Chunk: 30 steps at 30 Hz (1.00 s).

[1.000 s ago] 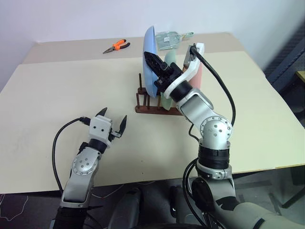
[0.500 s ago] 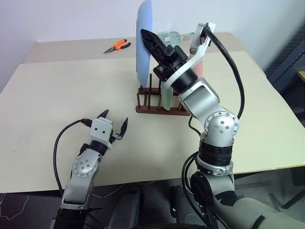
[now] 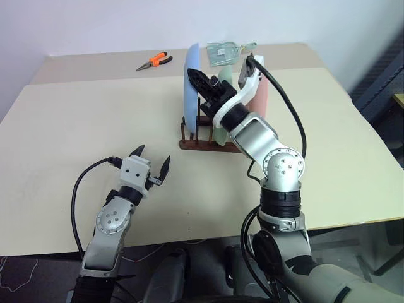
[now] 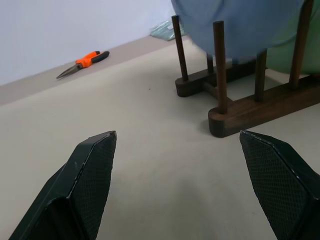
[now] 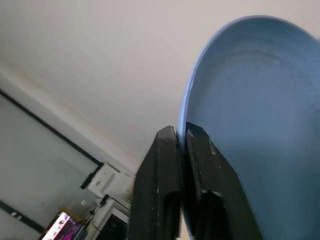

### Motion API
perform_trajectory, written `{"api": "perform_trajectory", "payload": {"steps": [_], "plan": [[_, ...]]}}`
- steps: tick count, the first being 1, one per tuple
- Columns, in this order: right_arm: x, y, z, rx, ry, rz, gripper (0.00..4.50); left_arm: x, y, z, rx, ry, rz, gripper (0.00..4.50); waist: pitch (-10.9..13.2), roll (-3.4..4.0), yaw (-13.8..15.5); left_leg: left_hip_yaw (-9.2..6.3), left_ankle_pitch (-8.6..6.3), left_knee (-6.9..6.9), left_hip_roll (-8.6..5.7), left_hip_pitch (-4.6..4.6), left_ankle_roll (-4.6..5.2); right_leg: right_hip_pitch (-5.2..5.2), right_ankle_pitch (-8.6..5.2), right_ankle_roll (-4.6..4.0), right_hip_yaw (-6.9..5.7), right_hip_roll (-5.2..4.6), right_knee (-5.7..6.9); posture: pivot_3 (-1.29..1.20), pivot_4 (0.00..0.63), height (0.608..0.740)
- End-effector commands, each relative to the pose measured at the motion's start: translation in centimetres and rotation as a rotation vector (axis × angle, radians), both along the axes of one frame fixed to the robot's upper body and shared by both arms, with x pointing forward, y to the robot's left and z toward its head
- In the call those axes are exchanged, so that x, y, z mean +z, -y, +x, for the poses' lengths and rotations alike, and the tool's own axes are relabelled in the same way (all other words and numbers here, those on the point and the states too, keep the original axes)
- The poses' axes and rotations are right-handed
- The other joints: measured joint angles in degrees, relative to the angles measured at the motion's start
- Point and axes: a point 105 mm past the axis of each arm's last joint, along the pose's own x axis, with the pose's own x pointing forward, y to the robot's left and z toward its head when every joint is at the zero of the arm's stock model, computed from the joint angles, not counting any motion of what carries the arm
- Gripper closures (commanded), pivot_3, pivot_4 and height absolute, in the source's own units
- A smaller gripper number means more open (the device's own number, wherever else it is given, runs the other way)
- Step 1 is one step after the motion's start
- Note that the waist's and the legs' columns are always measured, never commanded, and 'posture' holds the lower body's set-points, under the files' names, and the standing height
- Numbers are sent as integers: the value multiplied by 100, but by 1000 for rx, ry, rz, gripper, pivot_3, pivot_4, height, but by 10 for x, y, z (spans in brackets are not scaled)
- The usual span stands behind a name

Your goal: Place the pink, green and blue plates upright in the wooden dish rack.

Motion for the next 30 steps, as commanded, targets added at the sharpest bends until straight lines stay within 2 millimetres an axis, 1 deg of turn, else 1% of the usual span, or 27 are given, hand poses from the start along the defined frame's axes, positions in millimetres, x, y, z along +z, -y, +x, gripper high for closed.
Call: {"api": "perform_trajectory", "payload": {"steps": [1, 2, 3, 4, 5, 6, 8, 12, 14, 16, 18, 19, 20, 21, 22, 24, 26, 28, 30], "plan": [[22, -3, -1, -5, 79, 13, 2590, 11, 2, -2, -14, 51, -4, 409, 1, 1, 0, 0, 0, 0, 0, 0, 0, 0, 0, 0, 0, 0, 0, 0, 150, 739], [24, -3, 0, -12, 86, 7, 1994, 11, 2, -2, -14, 52, -4, 409, 1, 1, 0, 0, 0, 0, 0, 0, 0, -1, 0, 0, 0, 0, 1, 0, 150, 739], [25, -2, 1, -18, 95, 0, 1550, 12, 2, -2, -13, 52, -5, 409, 1, 1, 1, 0, 0, 0, 0, 0, 0, -1, 0, 0, 0, 0, 0, 0, 150, 739], [28, -2, 1, -25, 124, -22, 927, 11, 2, -2, -13, 52, -5, 409, 1, 1, 2, 0, 0, 0, 0, 0, 0, -1, 0, 0, 0, 0, 0, 0, 150, 739], [32, -2, 0, -28, 157, -43, 543, 11, 2, -2, -13, 52, -5, 409, 1, 1, 4, 0, 0, 0, 0, 0, 0, -1, 0, 0, 0, 0, 0, 0, 150, 739], [35, -3, -2, -27, 189, -62, 18, 11, 3, -2, -13, 51, -5, 409, 1, 1, 4, 0, 0, 0, 0, 0, 0, 0, 0, 0, 0, 0, 0, 0, 150, 739], [43, -5, -6, -29, 251, -100, 18, 11, 3, -2, -13, 50, -5, 409, 1, 1, 4, 0, 0, 0, 0, 0, 0, 0, 0, 0, 0, 0, 0, 0, 150, 739], [66, -8, -25, -34, 485, -254, 18, 11, 4, -2, -13, 49, -7, 409, 2, 3, 0, 0, 0, 1, 0, -1, 0, -1, 0, 0, 0, 0, 0, 0, 150, 739], [76, -4, -30, -67, 587, -322, 18, 10, 4, -2, -13, 48, -8, 409, 2, 3, 2, 0, 0, 1, 0, -2, 0, -2, 0, 0, -1, 0, 0, 0, 150, 739], [84, 6, -33, -108, 664, -376, 18, 10, 5, -2, -14, 48, -8, 409, 1, 2, 11, 0, 0, 1, 0, -2, 0, -1, 0, 1, -1, 0, -1, 0, 150, 739], [85, 24, -42, -132, 786, -493, 553, 10, 8, -3, -33, 47, 0, 409, 1, 1, 46, -1, 0, 2, 0, -2, 0, 5, 0, 1, -2, 0, -9, 0, 150, 739], [80, 33, -49, -120, 851, -586, 857, 11, 11, -4, -56, 46, -1, 409, 1, 1, 71, -3, 0, 3, -1, -3, 0, 8, 0, 1, -3, 0, -14, 0, 150, 739], [72, 42, -53, -111, 904, -693, 1374, 12, 14, -5, -80, 43, -6, 409, 1, 0, 92, -6, -1, 6, -2, -4, 1, 15, -1, 2, -8, -1, -24, 0, 150, 739], [61, 54, -55, -100, 927, -812, 1809, 14, 20, -6, -128, 30, -17, 409, 0, 0, 124, -6, -3, 7, -3, -5, 6, 21, -1, 3, -10, -2, -34, 0, 150, 739], [50, 66, -57, -86, 938, -916, 2366, 15, 26, -8, -179, 17, -23, 409, 0, 0, 158, -3, -6, 8, -4, -6, 11, 23, -1, 3, -10, -3, -41, 0, 150, 739], [33, 87, -62, -49, 932, -1073, 3483, 17, 43, -14, -309, -14, -23, 409, 2, 3, 164, 6, -12, 10, -5, -7, 19, 27, -5, 8, -9, -8, -46, 0, 150, 739], [15, 110, -68, -7, 896, -1244, 4479, 23, 63, -23, -464, -47, -31, 409, 7, 11, 169, 16, -12, 9, -4, -7, 20, 25, -6, 10, -9, -14, -46, 0, 150, 739], [6, 121, -72, 13, 883, -1346, 4479, 26, 73, -28, -551, -68, -21, 409, 7, 11, 148, 19, -12, 13, -3, -10, 21, 26, -7, 11, -9, -17, -46, 0, 150, 739], [-1, 128, -71, 7, 854, -1406, 4479, 28, 78, -31, -602, -84, -6, 409, 6, 15, 115, 29, -13, 15, 2, -7, 22, 25, -8, 8, -6, -18, -46, 0, 150, 739]]}}
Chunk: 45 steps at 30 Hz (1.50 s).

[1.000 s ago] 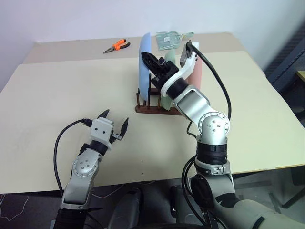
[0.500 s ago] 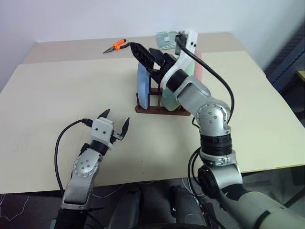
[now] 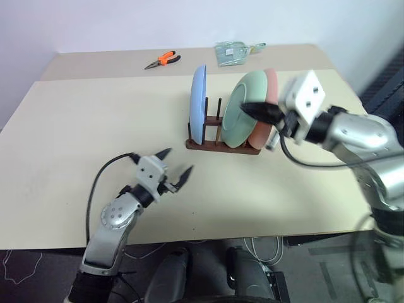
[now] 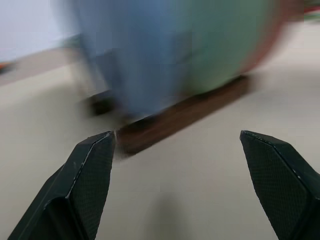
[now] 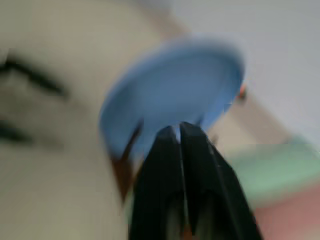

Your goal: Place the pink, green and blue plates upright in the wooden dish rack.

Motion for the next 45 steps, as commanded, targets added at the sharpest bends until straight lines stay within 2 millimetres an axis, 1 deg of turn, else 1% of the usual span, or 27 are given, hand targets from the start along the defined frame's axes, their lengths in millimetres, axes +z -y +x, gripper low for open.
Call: {"api": "perform_trajectory", "payload": {"steps": [1, 4, 8, 15, 23, 29, 37, 39, 41, 43, 45], "plan": [[8, 3, -10, -1, 80, -83, 4479, 12, 13, -10, -116, 6, -1, 409, -1, 1, -26, 6, 0, 0, 6, 3, 0, 0, -1, -3, 0, 0, 1, 0, 150, 739], [-3, 3, -10, -12, 50, -106, 4479, 17, 18, -10, -161, 3, 0, 409, -1, 1, -19, 12, 0, 1, 16, 4, 0, 0, -6, -16, 0, 3, 1, 0, 150, 739], [-16, 3, -3, -47, 28, -145, 4479, 24, 17, -5, -153, 25, -3, 409, 0, 0, 41, 15, -1, 6, 15, 1, 1, 0, -5, -16, 1, 3, -1, 0, 150, 739], [-25, 1, 9, -79, 42, -184, 4479, 27, 15, -7, -140, 27, -17, 409, 0, -1, 48, 16, -3, 6, 14, 0, 5, 0, -5, -17, 1, 1, -5, 0, 150, 739], [-24, -12, 14, -47, 74, -180, 4479, 25, 12, -9, -122, 22, -19, 409, 0, 0, 47, 15, -3, 6, 14, 0, 5, 0, -5, -17, 1, 2, -5, 0, 150, 739], [-14, -25, 14, -9, 128, -157, 4479, 24, 12, -9, -116, 19, -17, 409, -1, 0, 36, 17, -3, 6, 14, 1, 5, -1, 4, -4, 3, 3, -5, 0, 150, 739], [-13, -26, 14, -4, 141, -169, 4479, 23, 12, -9, -110, 17, -15, 409, -1, 0, 48, 15, -3, 6, 14, 1, 4, 0, 4, -3, 2, 4, -4, 0, 150, 739], [-10, -22, 9, 9, 129, -150, 4479, 22, 9, -7, -95, 15, -11, 409, -1, 0, 45, 15, -3, 6, 14, 1, 4, -1, 5, -3, 2, 4, -4, 0, 150, 739], [-5, -17, -1, 43, 104, -107, 4479, 19, 2, -4, -63, 7, -4, 409, -1, 0, 49, 15, -3, 6, 14, 1, 5, 0, 5, -2, 2, 4, -4, 0, 150, 739], [-6, -10, -14, 79, 25, -41, 4479, 13, -11, -1, -14, -12, 7, 409, -1, -1, 54, 15, -3, 5, 14, 1, 5, 0, 5, -2, 2, 4, -4, 0, 150, 739], [-15, 1, -25, 93, -91, 33, 4479, 2, -27, 2, 44, -36, 36, 409, -2, -3, 63, 13, -4, 5, 14, 1, 6, 1, 5, -2, 2, 4, -6, 0, 150, 739]]}}
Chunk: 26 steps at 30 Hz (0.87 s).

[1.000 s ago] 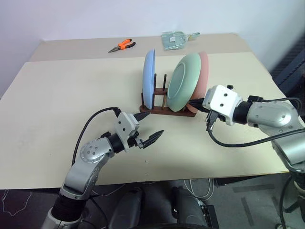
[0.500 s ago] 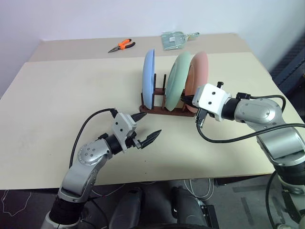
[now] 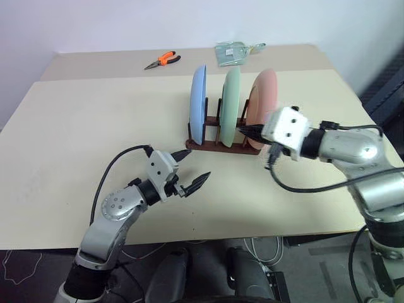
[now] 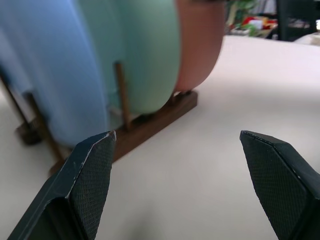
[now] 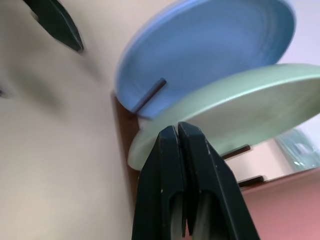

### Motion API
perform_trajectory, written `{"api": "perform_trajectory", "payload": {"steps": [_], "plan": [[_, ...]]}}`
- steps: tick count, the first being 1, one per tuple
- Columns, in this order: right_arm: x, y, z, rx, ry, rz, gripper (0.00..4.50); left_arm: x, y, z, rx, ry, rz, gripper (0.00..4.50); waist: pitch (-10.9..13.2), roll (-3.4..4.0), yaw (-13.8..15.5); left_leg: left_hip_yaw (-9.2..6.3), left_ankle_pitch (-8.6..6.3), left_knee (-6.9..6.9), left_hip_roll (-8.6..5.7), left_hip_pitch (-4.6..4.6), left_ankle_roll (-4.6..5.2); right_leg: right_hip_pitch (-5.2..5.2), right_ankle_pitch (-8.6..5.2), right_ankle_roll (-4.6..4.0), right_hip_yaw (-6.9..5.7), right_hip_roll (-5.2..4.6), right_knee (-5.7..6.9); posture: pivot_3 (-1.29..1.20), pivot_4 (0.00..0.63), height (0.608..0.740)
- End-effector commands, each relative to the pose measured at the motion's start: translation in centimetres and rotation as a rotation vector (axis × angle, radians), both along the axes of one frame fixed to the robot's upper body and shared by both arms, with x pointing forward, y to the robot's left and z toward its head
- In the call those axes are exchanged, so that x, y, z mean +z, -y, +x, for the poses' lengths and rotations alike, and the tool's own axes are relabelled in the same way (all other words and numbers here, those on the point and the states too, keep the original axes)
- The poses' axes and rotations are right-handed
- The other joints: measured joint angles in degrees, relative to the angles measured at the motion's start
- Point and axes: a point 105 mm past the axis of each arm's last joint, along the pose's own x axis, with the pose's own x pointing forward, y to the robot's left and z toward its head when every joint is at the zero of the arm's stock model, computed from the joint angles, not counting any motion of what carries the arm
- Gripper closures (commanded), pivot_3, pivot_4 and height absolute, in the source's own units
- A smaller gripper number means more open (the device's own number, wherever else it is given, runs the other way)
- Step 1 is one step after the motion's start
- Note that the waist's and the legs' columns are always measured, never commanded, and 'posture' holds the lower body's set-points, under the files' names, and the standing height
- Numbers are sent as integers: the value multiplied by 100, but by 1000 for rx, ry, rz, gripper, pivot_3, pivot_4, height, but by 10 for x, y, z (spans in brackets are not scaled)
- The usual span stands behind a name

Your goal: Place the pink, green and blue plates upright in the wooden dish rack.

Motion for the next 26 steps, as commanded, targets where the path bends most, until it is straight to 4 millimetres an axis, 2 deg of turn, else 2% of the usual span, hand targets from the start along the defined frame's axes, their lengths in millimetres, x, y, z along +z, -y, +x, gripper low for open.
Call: {"api": "perform_trajectory", "payload": {"steps": [1, 6, 10, 12, 17, 26], "plan": [[4, 14, -22, 40, -96, 91, 4479, -4, -26, 4, 97, 18, 36, 409, -1, -1, 0, -1, -1, 0, 0, 0, 2, 1, 0, 0, 0, 0, -1, 0, 150, 739], [-40, 65, -9, -169, -224, 205, 4479, -21, -69, 19, 337, 43, 87, 409, -5, -4, -8, 5, -1, 7, 0, 5, 2, 7, -9, -18, 2, -2, 0, 0, 150, 739], [-59, 84, 4, -254, -220, 244, 4479, -22, -77, 21, 409, 52, 49, 409, -3, 0, -18, 17, -1, 8, 1, 9, 2, 5, -2, -13, 9, -1, 6, 0, 150, 739], [-65, 86, 10, -268, -226, 270, 4479, -22, -78, 20, 423, 46, 37, 409, -4, -1, -16, 17, -1, 8, 1, 9, 2, 4, 2, -5, 10, -1, 7, 0, 150, 739], [-78, 91, 21, -276, -239, 276, 4479, -25, -64, 20, 388, 15, 21, 409, -4, -1, -12, 20, -1, 9, 1, 9, 2, 4, 3, -4, 11, 0, 7, 0, 150, 739], [-92, 102, 30, -287, -270, 290, 4479, -19, -52, 20, 378, 22, -8, 409, -4, -1, -19, 22, -1, 9, 1, 10, 2, 4, 3, -4, 14, 1, 8, 0, 150, 739]]}}
